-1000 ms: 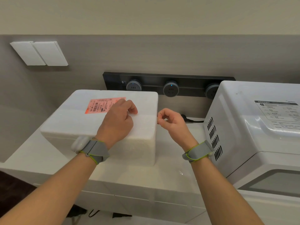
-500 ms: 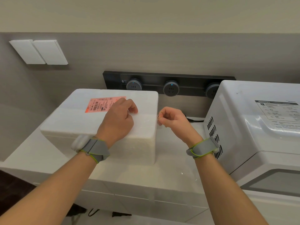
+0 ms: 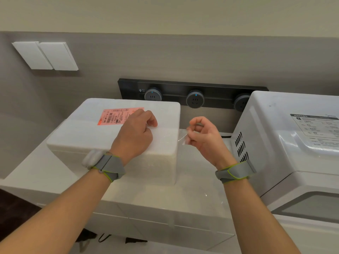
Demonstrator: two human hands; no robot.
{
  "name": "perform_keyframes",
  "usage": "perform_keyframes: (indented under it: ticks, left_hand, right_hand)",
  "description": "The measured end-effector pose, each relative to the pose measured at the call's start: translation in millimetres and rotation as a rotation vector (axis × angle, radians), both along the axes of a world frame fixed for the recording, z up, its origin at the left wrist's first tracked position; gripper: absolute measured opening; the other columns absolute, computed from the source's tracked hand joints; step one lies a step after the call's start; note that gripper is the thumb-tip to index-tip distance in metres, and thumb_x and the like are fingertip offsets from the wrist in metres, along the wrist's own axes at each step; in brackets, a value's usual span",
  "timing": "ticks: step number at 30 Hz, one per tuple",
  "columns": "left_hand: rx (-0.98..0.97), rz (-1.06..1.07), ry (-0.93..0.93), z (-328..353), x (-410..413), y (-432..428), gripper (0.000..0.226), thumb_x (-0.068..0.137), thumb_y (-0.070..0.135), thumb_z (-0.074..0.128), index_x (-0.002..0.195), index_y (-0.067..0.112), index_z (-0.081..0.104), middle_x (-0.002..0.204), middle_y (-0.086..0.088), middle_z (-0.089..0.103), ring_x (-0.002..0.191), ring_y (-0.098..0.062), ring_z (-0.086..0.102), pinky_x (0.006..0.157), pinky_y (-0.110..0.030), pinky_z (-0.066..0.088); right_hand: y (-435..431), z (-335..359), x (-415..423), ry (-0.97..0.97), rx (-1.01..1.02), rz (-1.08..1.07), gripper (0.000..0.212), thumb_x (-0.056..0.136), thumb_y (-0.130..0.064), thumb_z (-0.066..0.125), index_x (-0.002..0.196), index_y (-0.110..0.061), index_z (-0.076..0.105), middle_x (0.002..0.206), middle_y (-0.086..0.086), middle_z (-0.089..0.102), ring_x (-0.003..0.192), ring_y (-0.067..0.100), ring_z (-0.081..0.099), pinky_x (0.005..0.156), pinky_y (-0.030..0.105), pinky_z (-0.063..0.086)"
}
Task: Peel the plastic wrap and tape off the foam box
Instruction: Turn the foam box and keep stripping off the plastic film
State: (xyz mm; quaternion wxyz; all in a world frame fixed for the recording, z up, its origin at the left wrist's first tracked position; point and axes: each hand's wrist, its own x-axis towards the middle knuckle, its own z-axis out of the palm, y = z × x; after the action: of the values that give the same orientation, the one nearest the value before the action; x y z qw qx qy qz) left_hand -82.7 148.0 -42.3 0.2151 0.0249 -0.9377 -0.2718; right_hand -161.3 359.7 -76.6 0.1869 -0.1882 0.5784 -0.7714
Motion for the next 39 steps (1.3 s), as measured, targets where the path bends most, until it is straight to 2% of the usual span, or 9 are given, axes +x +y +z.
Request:
perform_keyframes:
  ticks: [5, 14, 20, 26, 28, 30, 32, 35, 39]
  left_hand:
    - [0.000, 0.001, 0.000, 0.1, 0.0, -0.2, 0.035, 0.083, -0.009, 0.041, 0.092, 0.020, 0.059, 0.099, 0.002, 0.055, 0.097, -0.018, 0.049, 0.084, -0.023, 0.034]
    - [0.022, 0.007, -0.033, 0.6, -0.5, -0.2, 0.034, 0.083, -0.008, 0.041, 0.092, 0.021, 0.057, 0.100, 0.002, 0.054, 0.097, -0.018, 0.048, 0.085, -0.024, 0.034]
    - [0.056, 0.005, -0.055, 2.3, -3.0, -2.6, 0.037, 0.082, -0.008, 0.040, 0.090, 0.025, 0.057, 0.098, 0.002, 0.054, 0.095, -0.017, 0.050, 0.081, -0.024, 0.035]
    - [0.082, -0.078, -0.317, 27.1, -6.3, -10.2, 0.039, 0.082, -0.005, 0.043, 0.098, 0.024, 0.064, 0.105, 0.001, 0.053, 0.099, -0.017, 0.048, 0.083, -0.026, 0.034]
    - [0.272, -0.141, -0.398, 41.3, -0.3, -14.3, 0.032, 0.088, -0.002, 0.044, 0.097, 0.020, 0.065, 0.109, -0.003, 0.058, 0.100, -0.020, 0.052, 0.083, -0.029, 0.039]
    - [0.716, -0.226, -0.441, 54.2, 16.5, -16.5, 0.025, 0.095, 0.007, 0.041, 0.102, 0.008, 0.065, 0.112, -0.017, 0.063, 0.100, -0.030, 0.059, 0.082, -0.033, 0.047]
    - [1.088, -0.342, -0.522, 60.5, 36.3, -23.8, 0.042, 0.098, 0.027, 0.042, 0.121, -0.004, 0.059, 0.118, -0.025, 0.065, 0.105, -0.037, 0.064, 0.089, -0.040, 0.052]
    - [1.195, -0.501, -0.666, 57.7, 63.8, -33.1, 0.049, 0.092, 0.029, 0.056, 0.129, -0.002, 0.055, 0.117, -0.021, 0.067, 0.110, -0.039, 0.065, 0.094, -0.043, 0.052]
    - [1.208, -0.466, -0.564, 43.4, 85.1, -41.5, 0.011, 0.091, -0.002, 0.057, 0.093, 0.007, 0.064, 0.084, -0.007, 0.063, 0.087, -0.030, 0.070, 0.079, -0.036, 0.058]
  right_hand:
    - [-0.2, 19.3, 3.7, -0.078, -0.075, -0.058, 0.030, 0.078, 0.008, 0.059, 0.105, -0.004, 0.053, 0.078, 0.010, 0.056, 0.059, 0.020, 0.053, 0.061, 0.031, 0.050]
    - [-17.7, 69.0, 18.2, -0.034, 0.063, -0.149, 0.023, 0.088, 0.017, 0.054, 0.101, -0.002, 0.057, 0.078, 0.009, 0.058, 0.067, 0.022, 0.058, 0.068, 0.034, 0.055]
    - [-34.0, 113.6, 18.3, 0.031, 0.043, -0.169, 0.023, 0.087, 0.016, 0.055, 0.097, -0.004, 0.058, 0.069, 0.006, 0.062, 0.057, 0.019, 0.058, 0.065, 0.035, 0.053]
    - [-41.7, 117.8, 39.8, 0.017, 0.029, -0.081, 0.023, 0.087, 0.015, 0.058, 0.103, -0.002, 0.060, 0.081, 0.013, 0.071, 0.063, 0.021, 0.060, 0.068, 0.034, 0.053]
    - [-45.4, 116.9, 50.3, 0.019, 0.013, -0.075, 0.023, 0.088, 0.015, 0.057, 0.103, -0.003, 0.061, 0.080, 0.011, 0.072, 0.062, 0.020, 0.061, 0.066, 0.032, 0.054]
    - [-47.6, 117.2, 60.3, -0.003, -0.045, -0.046, 0.023, 0.087, 0.015, 0.056, 0.102, -0.003, 0.062, 0.080, 0.013, 0.072, 0.061, 0.020, 0.060, 0.064, 0.031, 0.053]
    - [-49.8, 118.2, 70.4, -0.020, -0.087, -0.027, 0.024, 0.087, 0.014, 0.056, 0.103, -0.003, 0.062, 0.083, 0.013, 0.072, 0.063, 0.021, 0.060, 0.066, 0.032, 0.053]
    - [-56.0, 117.0, 86.6, -0.011, -0.063, -0.042, 0.025, 0.087, 0.012, 0.058, 0.107, -0.003, 0.061, 0.084, 0.012, 0.071, 0.065, 0.021, 0.060, 0.069, 0.033, 0.053]
    - [-57.7, 106.1, 113.4, 0.062, 0.111, -0.161, 0.025, 0.088, 0.013, 0.059, 0.110, 0.000, 0.058, 0.086, 0.014, 0.068, 0.065, 0.022, 0.060, 0.069, 0.035, 0.053]
